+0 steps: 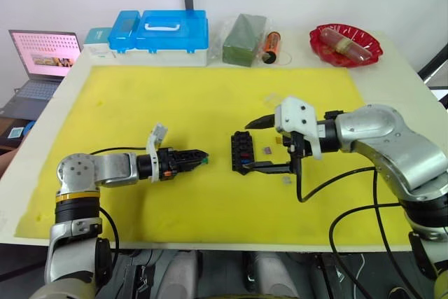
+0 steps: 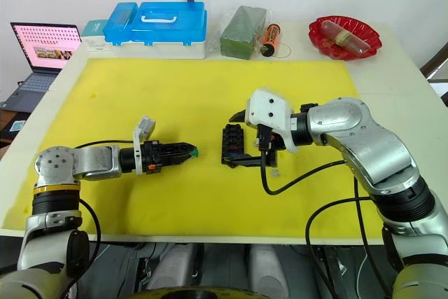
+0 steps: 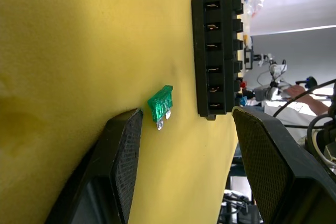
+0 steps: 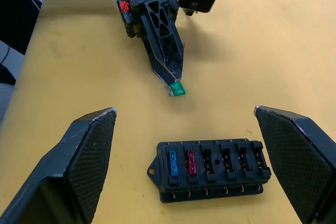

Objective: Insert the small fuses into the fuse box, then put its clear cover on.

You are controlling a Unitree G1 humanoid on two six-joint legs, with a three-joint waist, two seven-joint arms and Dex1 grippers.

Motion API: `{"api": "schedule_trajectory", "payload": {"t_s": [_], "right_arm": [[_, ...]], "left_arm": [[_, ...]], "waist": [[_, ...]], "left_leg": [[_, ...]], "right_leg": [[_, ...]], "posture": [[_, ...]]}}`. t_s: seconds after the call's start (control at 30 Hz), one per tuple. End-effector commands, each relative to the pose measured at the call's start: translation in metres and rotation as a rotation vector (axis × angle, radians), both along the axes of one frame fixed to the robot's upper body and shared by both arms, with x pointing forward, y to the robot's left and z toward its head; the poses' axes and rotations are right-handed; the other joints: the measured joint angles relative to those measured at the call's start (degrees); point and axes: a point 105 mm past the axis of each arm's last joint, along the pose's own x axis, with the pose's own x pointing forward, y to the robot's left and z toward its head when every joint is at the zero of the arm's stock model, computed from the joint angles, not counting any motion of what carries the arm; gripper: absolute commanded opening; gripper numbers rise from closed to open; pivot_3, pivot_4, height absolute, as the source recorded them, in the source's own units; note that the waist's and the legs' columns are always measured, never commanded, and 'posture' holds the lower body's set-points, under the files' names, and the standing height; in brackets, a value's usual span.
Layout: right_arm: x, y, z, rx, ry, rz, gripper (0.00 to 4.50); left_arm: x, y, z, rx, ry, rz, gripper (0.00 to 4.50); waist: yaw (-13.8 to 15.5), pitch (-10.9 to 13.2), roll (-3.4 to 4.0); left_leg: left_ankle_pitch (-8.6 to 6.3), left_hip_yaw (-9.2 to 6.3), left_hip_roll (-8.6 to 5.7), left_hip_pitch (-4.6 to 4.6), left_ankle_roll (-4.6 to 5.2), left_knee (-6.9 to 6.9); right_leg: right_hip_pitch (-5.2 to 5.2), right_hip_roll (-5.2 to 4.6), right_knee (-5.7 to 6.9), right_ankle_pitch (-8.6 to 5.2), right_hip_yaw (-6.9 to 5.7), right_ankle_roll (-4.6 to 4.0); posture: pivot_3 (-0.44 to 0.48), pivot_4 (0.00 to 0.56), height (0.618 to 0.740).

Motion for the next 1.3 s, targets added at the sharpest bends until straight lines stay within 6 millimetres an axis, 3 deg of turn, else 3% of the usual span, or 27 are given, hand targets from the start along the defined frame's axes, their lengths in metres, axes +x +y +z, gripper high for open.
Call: {"api": "schedule_trajectory", "payload": {"t_s": [0.03, 0.5, 0.63, 0.97, 1.1, 1.3], "right_arm": [[-0.003, 0.002, 0.014, 0.021, -0.057, 0.014, 4.5], [-0.003, 0.003, 0.014, 0.024, -0.059, 0.017, 4.5], [-0.003, 0.003, 0.014, 0.024, -0.06, 0.016, 4.5], [-0.002, 0.002, 0.015, 0.023, -0.063, 0.015, 4.5], [-0.002, 0.003, 0.015, 0.023, -0.063, 0.016, 4.5], [-0.002, 0.003, 0.015, 0.024, -0.063, 0.018, 4.5]], "left_arm": [[-0.003, -0.005, -0.012, 0.051, 0.023, -0.021, 2.86], [0.002, -0.008, -0.011, 0.039, -0.004, -0.006, 2.86], [0.002, -0.008, -0.014, 0.06, -0.009, -0.002, 2.01], [0.004, -0.003, -0.018, 0.083, -0.019, 0.02, 2.01], [0.004, 0.0, -0.02, 0.098, -0.021, 0.024, 1.09], [0.005, 0.002, -0.021, 0.109, -0.023, 0.03, 1.09]], "waist": [[0.21, 0.0, 0.0], [0.76, -0.02, 0.0], [0.75, -0.02, 0.0], [0.69, -0.02, 0.0], [0.64, -0.02, 0.0], [0.51, -0.02, 0.0]], "left_leg": [[0.0, 0.01, 0.0, 0.01, 0.0, 0.0], [0.0, 0.01, -0.02, 0.01, -0.01, 0.0], [0.01, 0.0, -0.04, 0.02, -0.02, 0.0], [0.01, -0.01, -0.04, 0.02, -0.02, 0.0], [0.01, -0.01, -0.04, 0.03, -0.02, 0.0], [0.01, -0.01, -0.01, 0.05, -0.02, -0.02]], "right_leg": [[0.0, 0.0, 0.0, 0.0, 0.0, 0.0], [0.05, -0.03, -0.06, 0.0, 0.0, 0.0], [0.07, -0.04, -0.08, 0.0, -0.01, 0.0], [0.07, -0.04, -0.08, 0.0, -0.02, 0.0], [0.07, -0.04, -0.08, 0.0, -0.02, 0.0], [0.07, -0.01, -0.08, 0.0, -0.02, 0.0]], "posture": [[0.0, 0.15, 0.74], [0.0, 0.15, 0.74], [0.0, 0.15, 0.74], [0.0, 0.15, 0.74], [0.0, 0.15, 0.74], [0.0, 0.15, 0.74]]}}
